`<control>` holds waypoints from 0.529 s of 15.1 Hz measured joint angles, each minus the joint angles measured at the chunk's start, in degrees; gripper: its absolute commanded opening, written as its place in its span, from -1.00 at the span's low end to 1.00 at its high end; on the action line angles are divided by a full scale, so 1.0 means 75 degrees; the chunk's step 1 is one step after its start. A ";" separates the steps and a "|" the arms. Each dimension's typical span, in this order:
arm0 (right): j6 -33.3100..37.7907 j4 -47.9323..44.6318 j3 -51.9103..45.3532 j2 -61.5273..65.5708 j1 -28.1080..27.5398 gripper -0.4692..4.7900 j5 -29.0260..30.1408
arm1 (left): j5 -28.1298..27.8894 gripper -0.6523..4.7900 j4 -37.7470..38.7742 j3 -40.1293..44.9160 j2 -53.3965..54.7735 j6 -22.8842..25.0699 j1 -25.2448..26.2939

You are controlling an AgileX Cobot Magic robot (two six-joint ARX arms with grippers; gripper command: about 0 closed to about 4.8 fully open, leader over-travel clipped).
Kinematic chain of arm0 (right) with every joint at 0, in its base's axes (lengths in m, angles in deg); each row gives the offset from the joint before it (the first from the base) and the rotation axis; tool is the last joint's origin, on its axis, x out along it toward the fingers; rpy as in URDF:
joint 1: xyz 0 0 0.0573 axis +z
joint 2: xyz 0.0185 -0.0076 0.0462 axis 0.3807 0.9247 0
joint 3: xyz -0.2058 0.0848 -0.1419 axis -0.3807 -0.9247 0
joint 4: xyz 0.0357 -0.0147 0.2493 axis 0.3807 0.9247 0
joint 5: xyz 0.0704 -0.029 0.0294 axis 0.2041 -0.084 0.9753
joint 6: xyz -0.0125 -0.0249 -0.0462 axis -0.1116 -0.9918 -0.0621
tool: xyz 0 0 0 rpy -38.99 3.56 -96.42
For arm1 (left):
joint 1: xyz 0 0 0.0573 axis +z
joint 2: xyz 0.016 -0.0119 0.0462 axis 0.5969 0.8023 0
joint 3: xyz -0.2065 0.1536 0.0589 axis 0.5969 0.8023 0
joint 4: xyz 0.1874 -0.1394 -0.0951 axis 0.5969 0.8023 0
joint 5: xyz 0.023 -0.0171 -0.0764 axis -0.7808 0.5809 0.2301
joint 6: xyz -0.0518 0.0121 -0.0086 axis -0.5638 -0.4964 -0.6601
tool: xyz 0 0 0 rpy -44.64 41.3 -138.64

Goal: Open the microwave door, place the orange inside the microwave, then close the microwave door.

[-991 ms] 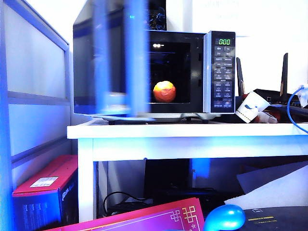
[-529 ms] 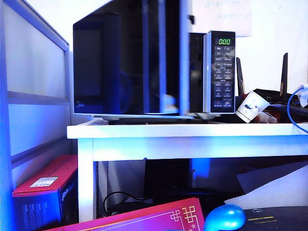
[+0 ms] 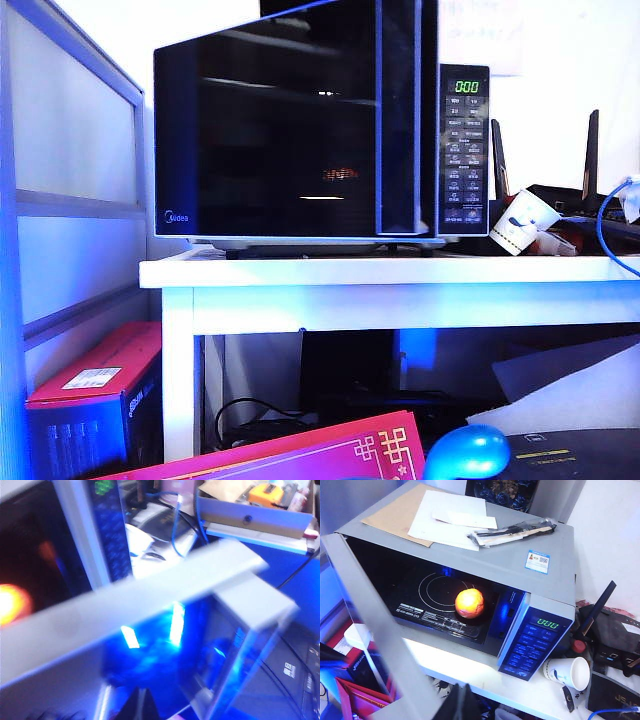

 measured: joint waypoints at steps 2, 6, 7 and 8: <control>0.0000 0.0000 0.0000 0.0006 0.0000 -0.83 -0.0035 | -0.0041 -0.78 -0.0560 0.0000 0.0318 -0.0131 -0.0175; 0.0000 -0.0038 0.0000 0.0035 0.0000 -0.83 -0.0035 | -0.0490 -0.78 -0.1510 0.0000 0.0860 -0.0189 -0.0475; 0.0000 -0.0070 0.0000 0.0035 0.0000 -0.83 -0.0032 | -0.0787 -0.78 -0.1769 0.0000 0.0956 -0.0189 -0.0571; 0.0000 -0.0064 0.0000 0.0038 0.0000 -0.83 -0.0032 | -0.1096 -0.78 -0.2025 0.0000 0.1058 -0.0187 -0.0699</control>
